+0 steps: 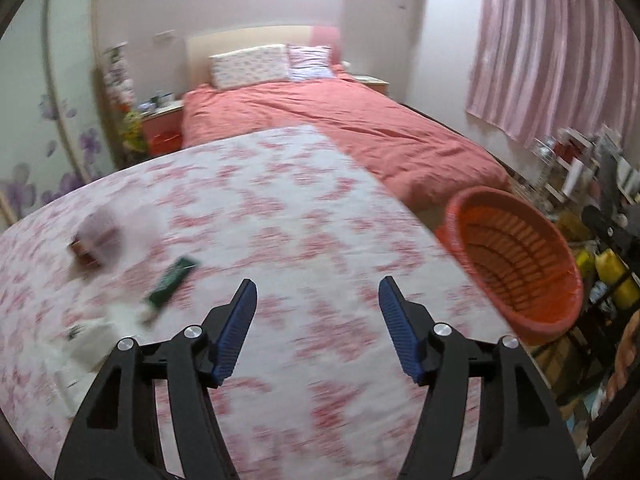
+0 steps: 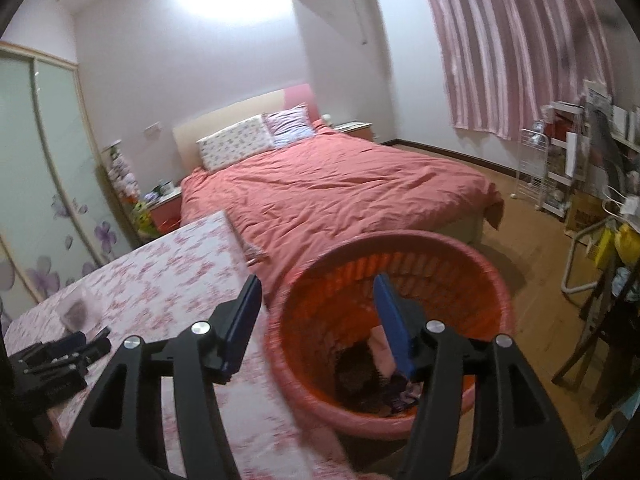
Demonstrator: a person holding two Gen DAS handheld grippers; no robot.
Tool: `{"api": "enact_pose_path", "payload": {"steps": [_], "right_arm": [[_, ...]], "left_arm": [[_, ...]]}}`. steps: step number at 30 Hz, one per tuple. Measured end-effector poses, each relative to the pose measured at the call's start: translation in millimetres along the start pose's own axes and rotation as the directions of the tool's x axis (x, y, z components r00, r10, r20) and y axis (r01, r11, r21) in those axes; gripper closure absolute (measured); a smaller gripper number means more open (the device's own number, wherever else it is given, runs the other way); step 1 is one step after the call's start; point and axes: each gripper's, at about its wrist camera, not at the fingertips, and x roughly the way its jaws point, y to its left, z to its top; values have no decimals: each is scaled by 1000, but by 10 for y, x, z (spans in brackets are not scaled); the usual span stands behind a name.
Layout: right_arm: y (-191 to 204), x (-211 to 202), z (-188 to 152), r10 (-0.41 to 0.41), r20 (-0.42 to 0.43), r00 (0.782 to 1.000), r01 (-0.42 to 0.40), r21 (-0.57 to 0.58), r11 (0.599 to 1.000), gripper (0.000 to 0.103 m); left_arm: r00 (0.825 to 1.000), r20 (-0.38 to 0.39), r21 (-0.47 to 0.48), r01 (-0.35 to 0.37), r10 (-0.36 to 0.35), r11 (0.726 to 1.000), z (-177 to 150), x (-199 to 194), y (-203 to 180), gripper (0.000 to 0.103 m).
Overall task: Collect trash
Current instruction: 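Grasp the white plastic bag with the left gripper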
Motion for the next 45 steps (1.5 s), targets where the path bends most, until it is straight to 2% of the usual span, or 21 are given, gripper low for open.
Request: {"api": "enact_pose_path", "payload": {"steps": [7,10,13,15,20,25,29,31,34,36,37,41,45], "right_arm": [[531,29,-141,82,-50,995,-85,-62,994,44],[754,53,-207,116,-74,991,-122,-85,989,44],[962,65,-284,150,-96,984,-160,-103,982,44],[1104,70,-342,172,-111,979,-185,-118,976,44],[1358,80,-447,200,-142,969,-221,-147,964,44],[1512,99,-476,208,-163,964,-235,-169,957,44],[1574,141,-498,209,-176,962,-239,-170,956,44],[1593,168,-513,212,-186,959,-243,-165,956,44],[1625,198,-540,214,-197,957,-247,-166,955,44],[1656,216,-562,214,-205,955,-250,-171,953,44],[1665,222,-570,215,-207,955,-251,-172,952,44],[1738,256,-605,220,-221,950,-261,-179,948,44],[1857,288,-641,227,-233,945,-275,-196,941,44]], "left_arm": [[993,12,-102,-112,114,988,-196,-233,741,35],[987,6,-137,-161,163,977,-279,-301,1051,31],[979,-13,-148,-201,202,968,-357,-304,1299,21],[974,-32,-152,-226,223,962,-409,-282,1416,20],[970,-88,-155,-240,228,958,-540,-147,1599,20],[957,-160,-141,-266,243,954,-634,59,1656,20],[955,-172,-140,-266,241,954,-627,115,1660,20],[957,-169,-144,-260,236,955,-621,129,1662,23],[965,-166,-163,-231,204,959,-612,151,1675,36],[971,-161,-179,-203,174,963,-613,152,1683,52],[972,-155,-178,-200,173,964,-609,145,1679,55],[979,-128,-188,-179,156,966,-615,98,1694,75],[985,-94,-210,-162,145,964,-618,14,1759,87]]}}
